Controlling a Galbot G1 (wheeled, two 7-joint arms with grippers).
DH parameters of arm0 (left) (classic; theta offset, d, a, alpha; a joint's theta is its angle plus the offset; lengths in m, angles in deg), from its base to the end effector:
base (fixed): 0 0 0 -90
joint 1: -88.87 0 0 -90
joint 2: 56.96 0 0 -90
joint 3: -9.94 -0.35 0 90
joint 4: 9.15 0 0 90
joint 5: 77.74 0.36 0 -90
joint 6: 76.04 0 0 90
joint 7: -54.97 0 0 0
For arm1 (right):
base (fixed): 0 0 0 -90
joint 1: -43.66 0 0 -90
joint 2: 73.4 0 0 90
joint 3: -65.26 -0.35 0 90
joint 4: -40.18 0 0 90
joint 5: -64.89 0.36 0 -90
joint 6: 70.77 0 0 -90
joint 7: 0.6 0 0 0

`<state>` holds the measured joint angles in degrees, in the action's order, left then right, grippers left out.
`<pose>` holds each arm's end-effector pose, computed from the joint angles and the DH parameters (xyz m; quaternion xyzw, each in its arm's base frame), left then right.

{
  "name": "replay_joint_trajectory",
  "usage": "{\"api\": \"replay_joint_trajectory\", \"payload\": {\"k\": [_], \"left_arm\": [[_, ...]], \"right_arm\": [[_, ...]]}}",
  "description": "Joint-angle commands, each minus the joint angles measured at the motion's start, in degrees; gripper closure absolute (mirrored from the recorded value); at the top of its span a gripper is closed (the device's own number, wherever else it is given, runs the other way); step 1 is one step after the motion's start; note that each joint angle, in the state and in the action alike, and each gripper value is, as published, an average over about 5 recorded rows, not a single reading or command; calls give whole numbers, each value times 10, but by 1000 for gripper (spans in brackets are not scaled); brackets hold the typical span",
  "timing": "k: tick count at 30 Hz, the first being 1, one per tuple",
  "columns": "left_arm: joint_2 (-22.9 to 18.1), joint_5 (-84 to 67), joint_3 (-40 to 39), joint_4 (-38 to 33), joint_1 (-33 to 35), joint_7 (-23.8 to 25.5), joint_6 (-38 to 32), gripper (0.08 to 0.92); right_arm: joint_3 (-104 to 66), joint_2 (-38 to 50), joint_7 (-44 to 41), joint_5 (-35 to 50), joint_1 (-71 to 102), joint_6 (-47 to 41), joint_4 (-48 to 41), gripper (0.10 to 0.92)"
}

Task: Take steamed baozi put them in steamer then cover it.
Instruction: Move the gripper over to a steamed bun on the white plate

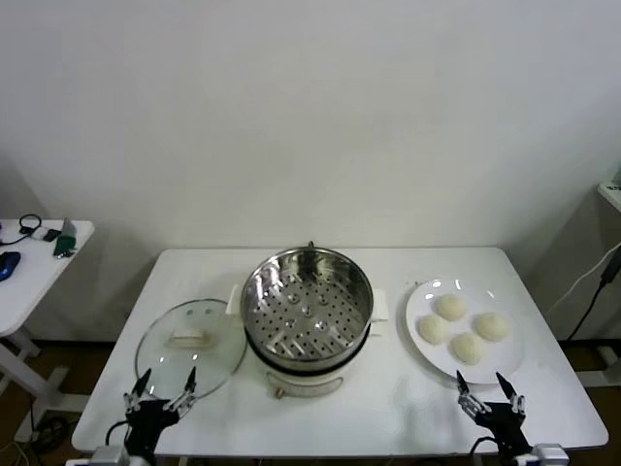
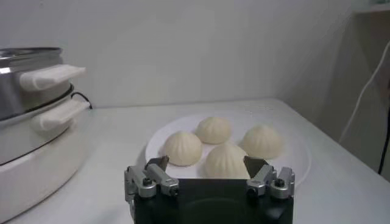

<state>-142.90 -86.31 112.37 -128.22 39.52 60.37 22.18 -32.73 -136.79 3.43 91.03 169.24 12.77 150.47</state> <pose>0.1225 0.0800 -0.3290 0.0302 -0.9863 -0.0035 0.1623 0.1671 -0.1428 -0.3412 -0.0144 -0.9841 0.0178 0.1763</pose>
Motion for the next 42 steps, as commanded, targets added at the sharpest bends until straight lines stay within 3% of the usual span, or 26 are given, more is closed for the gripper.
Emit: {"api": "replay_joint_trajectory", "payload": {"k": [1,10,15,18,23,28,34,42], "left_arm": [[3,4,-4,-8,6,0,-1,177],[8,3,-8,-16,12,0,-7,177],[8,5,-11,-23,19,0,-13,177],[5,5,-12,-31,25,0,-16,177],[1,4,-11,-32,25,0,-21,177],[-1,4,-12,-28,20,1,-23,177],[1,4,-14,-27,14,5,-22,177],[6,-2,-3,-25,9,7,-20,177]], "right_arm": [[-11,79,-10,-12,-140,-121,-28,203],[223,303,-138,-22,-463,-157,-182,203],[494,401,-289,-85,-700,-168,-268,203],[683,424,-397,-160,-869,-107,-331,203],[941,401,-572,-214,-1121,54,-429,203],[1089,340,-675,-193,-1247,102,-481,203],[1168,247,-712,-179,-1279,108,-558,203],[1147,136,-712,-172,-1203,108,-656,203]]}}
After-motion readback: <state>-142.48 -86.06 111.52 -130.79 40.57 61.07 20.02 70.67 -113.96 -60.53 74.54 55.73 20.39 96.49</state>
